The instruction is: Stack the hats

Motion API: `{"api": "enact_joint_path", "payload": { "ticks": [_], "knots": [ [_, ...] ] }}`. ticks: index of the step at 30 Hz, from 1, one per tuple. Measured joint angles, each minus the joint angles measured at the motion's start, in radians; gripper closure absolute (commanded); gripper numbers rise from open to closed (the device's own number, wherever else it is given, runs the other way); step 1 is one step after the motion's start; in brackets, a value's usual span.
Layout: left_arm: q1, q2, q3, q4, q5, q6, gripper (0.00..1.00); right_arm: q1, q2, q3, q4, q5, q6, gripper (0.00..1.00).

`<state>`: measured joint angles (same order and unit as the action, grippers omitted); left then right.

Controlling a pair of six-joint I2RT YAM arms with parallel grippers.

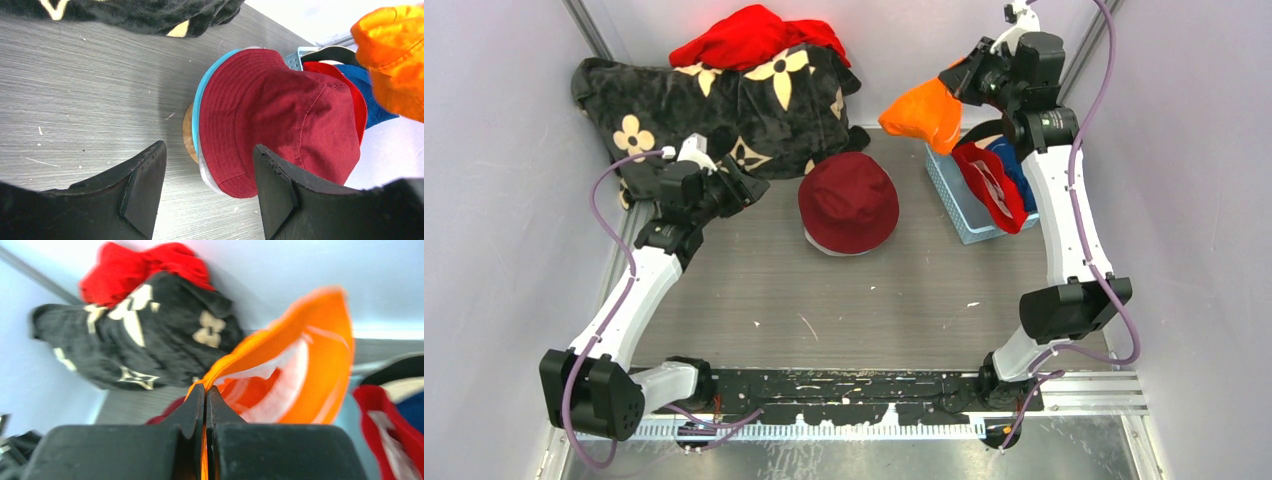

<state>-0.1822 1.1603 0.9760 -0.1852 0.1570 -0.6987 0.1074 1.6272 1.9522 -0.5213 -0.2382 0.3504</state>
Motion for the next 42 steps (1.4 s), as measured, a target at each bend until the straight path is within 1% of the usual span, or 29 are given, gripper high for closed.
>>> {"api": "enact_joint_path", "payload": {
  "ticks": [2,7,14,22,28,33,42],
  "knots": [
    [0.0,-0.004,0.0,0.0,0.0,0.0,0.36,0.002,0.006,-0.001,0.067,-0.09,0.055,0.99],
    [0.0,-0.02,0.0,0.0,-0.004,0.0,0.36,0.02,0.017,-0.026,0.25,-0.254,0.18,0.99],
    [0.0,-0.042,0.0,-0.003,-0.009,0.0,0.36,0.111,0.067,-0.051,0.505,-0.37,0.312,0.99],
    [0.0,-0.089,0.0,-0.017,-0.024,0.001,0.36,0.212,0.197,-0.024,0.749,-0.393,0.398,0.99],
    [0.0,-0.122,0.007,-0.047,-0.038,0.008,0.34,0.27,0.375,0.134,0.9,-0.414,0.488,0.99],
    [0.001,-0.163,0.028,-0.084,-0.071,0.034,0.33,0.317,0.483,0.238,0.969,-0.43,0.547,0.99],
    [0.006,-0.243,0.058,-0.129,-0.131,0.063,0.32,0.397,0.534,0.24,1.051,-0.472,0.609,0.99]
  ]
}}
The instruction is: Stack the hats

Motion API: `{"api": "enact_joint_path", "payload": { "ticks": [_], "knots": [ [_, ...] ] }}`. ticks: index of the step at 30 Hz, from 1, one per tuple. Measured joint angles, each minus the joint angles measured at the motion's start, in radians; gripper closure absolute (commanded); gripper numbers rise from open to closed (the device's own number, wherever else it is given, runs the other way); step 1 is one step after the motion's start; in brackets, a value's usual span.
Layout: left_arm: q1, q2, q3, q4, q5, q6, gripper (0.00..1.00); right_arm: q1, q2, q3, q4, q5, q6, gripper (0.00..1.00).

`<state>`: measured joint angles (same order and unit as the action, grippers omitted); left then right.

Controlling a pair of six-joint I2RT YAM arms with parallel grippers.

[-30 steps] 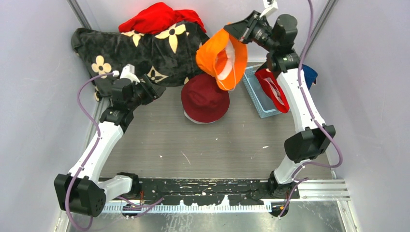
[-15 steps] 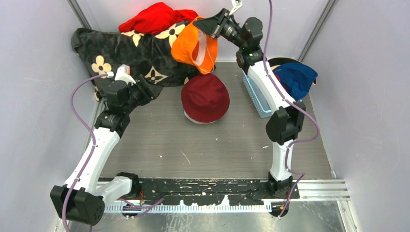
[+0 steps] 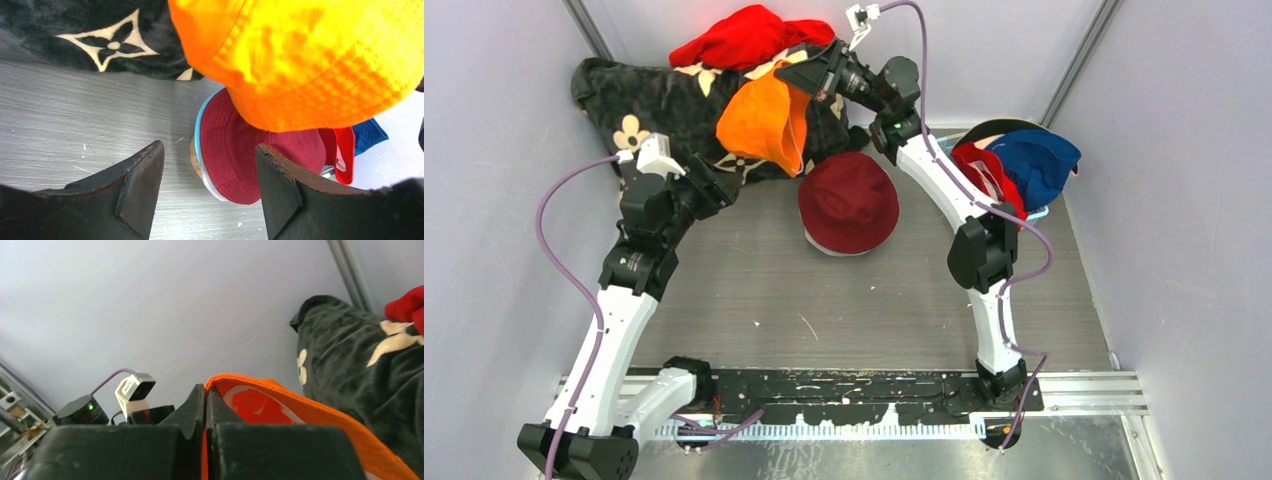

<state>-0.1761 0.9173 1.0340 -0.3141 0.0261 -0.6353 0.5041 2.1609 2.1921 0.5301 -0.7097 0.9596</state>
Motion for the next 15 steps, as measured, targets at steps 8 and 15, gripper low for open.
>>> {"api": "enact_joint_path", "payload": {
  "ticks": [8,15],
  "knots": [
    [0.002,-0.004,0.0,-0.02,-0.016,0.016,0.32,0.022,-0.058,-0.263,0.116,-0.036,0.037,0.99],
    [0.002,-0.029,0.004,-0.045,-0.026,0.019,0.32,0.019,-0.215,-0.536,0.109,-0.047,-0.006,0.99]
  ]
}}
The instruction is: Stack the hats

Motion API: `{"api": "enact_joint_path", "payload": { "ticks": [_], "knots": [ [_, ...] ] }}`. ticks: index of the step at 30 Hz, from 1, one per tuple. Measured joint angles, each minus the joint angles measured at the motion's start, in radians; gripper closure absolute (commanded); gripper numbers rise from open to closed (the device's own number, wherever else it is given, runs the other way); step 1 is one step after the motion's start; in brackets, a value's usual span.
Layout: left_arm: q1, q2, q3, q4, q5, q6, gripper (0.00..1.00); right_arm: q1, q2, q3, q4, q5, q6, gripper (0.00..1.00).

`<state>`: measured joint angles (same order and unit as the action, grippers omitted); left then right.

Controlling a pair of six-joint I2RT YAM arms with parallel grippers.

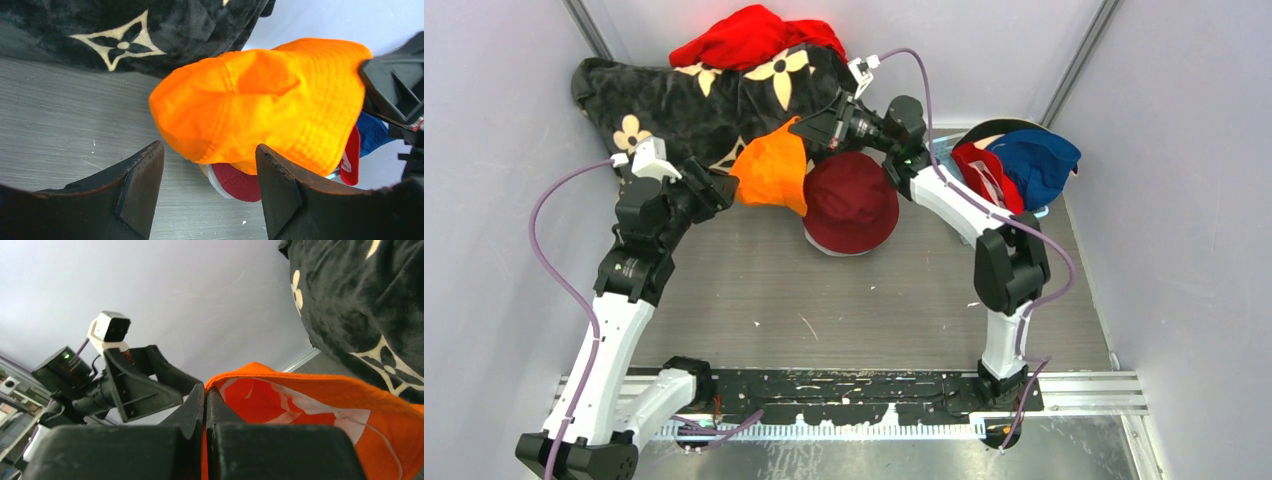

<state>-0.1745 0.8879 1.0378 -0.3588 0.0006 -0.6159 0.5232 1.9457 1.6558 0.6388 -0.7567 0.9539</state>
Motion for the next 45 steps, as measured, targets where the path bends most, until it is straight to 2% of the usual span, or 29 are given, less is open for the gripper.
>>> {"api": "enact_joint_path", "payload": {
  "ticks": [9,15,21,33,45],
  "knots": [
    [0.0,-0.013,0.011,-0.003,0.005,-0.002,0.32,-0.028,-0.274,-0.171,-0.027,0.011,-0.079,0.99],
    [0.0,0.004,0.011,-0.001,0.023,-0.004,0.32,-0.133,-0.377,-0.302,-0.05,0.026,-0.085,0.99],
    [0.0,0.029,0.011,0.002,0.038,-0.005,0.33,-0.222,-0.42,-0.406,-0.134,0.046,-0.092,0.99],
    [0.0,0.07,0.028,0.006,0.056,-0.01,0.33,-0.401,-0.447,-0.602,-0.126,0.038,-0.076,0.99],
    [0.0,0.137,0.014,0.066,0.076,-0.026,0.33,-0.434,-0.434,-0.756,-0.121,0.031,-0.096,0.99]
  ]
}}
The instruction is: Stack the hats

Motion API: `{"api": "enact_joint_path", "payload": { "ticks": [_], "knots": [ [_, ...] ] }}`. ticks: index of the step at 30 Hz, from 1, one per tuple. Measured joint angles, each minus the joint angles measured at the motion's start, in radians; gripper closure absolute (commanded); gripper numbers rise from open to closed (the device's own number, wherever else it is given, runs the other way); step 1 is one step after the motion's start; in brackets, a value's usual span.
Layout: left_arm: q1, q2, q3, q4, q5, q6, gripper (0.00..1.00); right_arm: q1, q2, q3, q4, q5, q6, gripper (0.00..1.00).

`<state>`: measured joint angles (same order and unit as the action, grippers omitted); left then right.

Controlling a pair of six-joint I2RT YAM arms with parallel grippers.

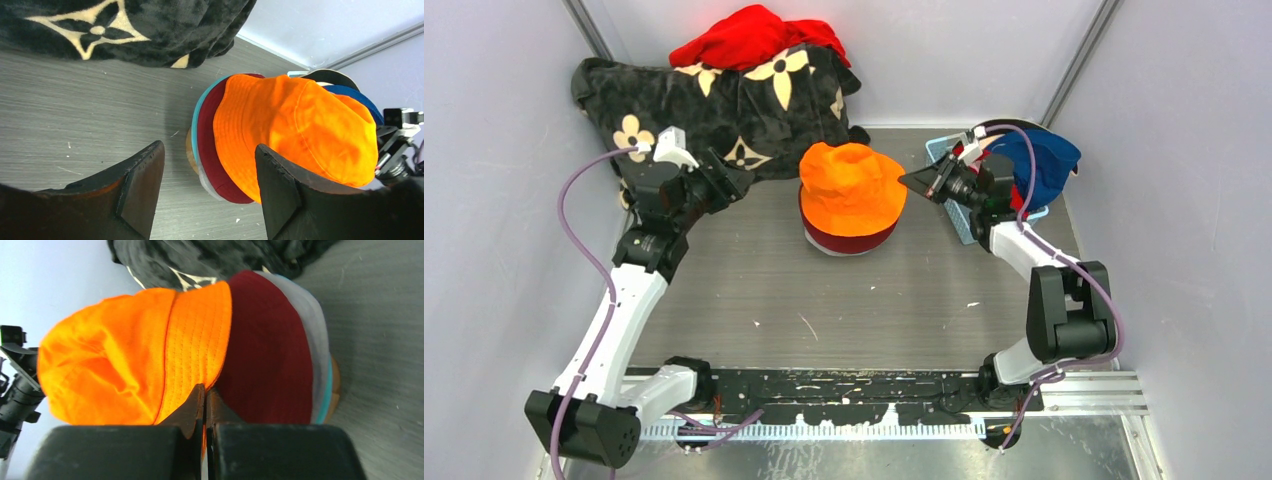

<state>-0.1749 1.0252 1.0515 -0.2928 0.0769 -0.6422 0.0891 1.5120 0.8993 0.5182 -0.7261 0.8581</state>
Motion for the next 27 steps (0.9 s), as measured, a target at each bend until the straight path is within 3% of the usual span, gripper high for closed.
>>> {"api": "enact_joint_path", "payload": {
  "ticks": [8,27],
  "knots": [
    [-0.019,0.06,-0.073,0.143,0.042,-0.037,0.33,0.0,0.059,-0.062,-0.03,0.012,-0.037,0.99],
    [-0.035,0.364,-0.281,0.777,0.338,-0.323,0.32,0.0,0.151,-0.061,-0.008,0.01,-0.059,0.99]
  ]
}}
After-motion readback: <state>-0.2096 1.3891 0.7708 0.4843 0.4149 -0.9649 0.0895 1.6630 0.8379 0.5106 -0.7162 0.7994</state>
